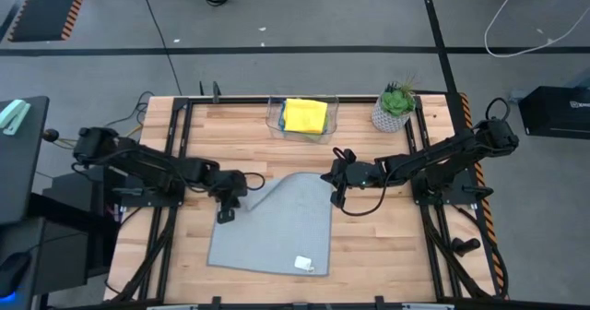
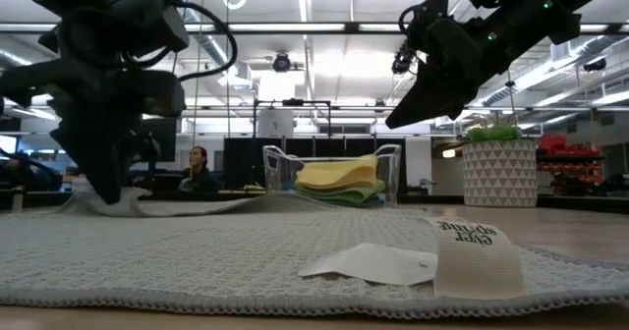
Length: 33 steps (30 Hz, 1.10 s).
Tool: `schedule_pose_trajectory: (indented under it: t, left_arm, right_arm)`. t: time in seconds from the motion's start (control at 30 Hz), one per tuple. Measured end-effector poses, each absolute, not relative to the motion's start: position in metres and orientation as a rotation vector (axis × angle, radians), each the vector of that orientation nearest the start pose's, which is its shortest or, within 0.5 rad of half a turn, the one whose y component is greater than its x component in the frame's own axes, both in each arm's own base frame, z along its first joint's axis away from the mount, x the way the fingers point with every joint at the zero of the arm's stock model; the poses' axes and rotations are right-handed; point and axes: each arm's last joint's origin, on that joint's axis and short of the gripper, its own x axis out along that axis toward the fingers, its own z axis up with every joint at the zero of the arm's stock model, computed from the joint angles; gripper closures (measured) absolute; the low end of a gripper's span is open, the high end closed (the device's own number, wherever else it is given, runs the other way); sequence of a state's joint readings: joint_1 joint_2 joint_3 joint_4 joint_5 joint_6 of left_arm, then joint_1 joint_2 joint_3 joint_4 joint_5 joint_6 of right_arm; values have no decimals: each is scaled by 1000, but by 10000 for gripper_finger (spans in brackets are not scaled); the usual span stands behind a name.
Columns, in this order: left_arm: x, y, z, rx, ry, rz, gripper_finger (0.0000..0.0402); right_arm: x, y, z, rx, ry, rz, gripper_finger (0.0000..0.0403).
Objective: Fold microfiber towels
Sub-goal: Fold the gray microfiber towel
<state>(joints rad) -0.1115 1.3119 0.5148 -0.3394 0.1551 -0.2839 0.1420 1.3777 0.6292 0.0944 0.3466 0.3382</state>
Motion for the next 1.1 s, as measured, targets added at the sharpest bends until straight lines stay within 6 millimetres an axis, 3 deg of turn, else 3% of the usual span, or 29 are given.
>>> schedule_pose_trajectory:
  t: [0.1, 0.27, 0.5, 0.6, 0.8, 1.0, 1.1]
  left_arm:
    - [205, -27, 144, -263, 1131, -83, 392]
    - [203, -24, 165, -219, 1016, -20, 381]
    - [183, -8, 192, -66, 880, 376, 388]
    - [176, 0, 187, -9, 890, 507, 385]
    - [166, 11, 158, -48, 944, 600, 386]
    - [163, 10, 158, -32, 995, 590, 305]
    - [167, 9, 166, -1, 990, 550, 249]
  right_arm:
    - [264, 29, 182, 165, 594, -295, 400]
    - [264, 31, 182, 163, 593, -289, 400]
    - [264, 31, 182, 163, 592, -289, 400]
    - [264, 31, 182, 163, 592, -289, 400]
    - [264, 31, 182, 163, 590, -288, 400]
    - [263, 37, 183, 152, 585, -268, 400]
    - [261, 53, 184, 87, 582, -224, 401]
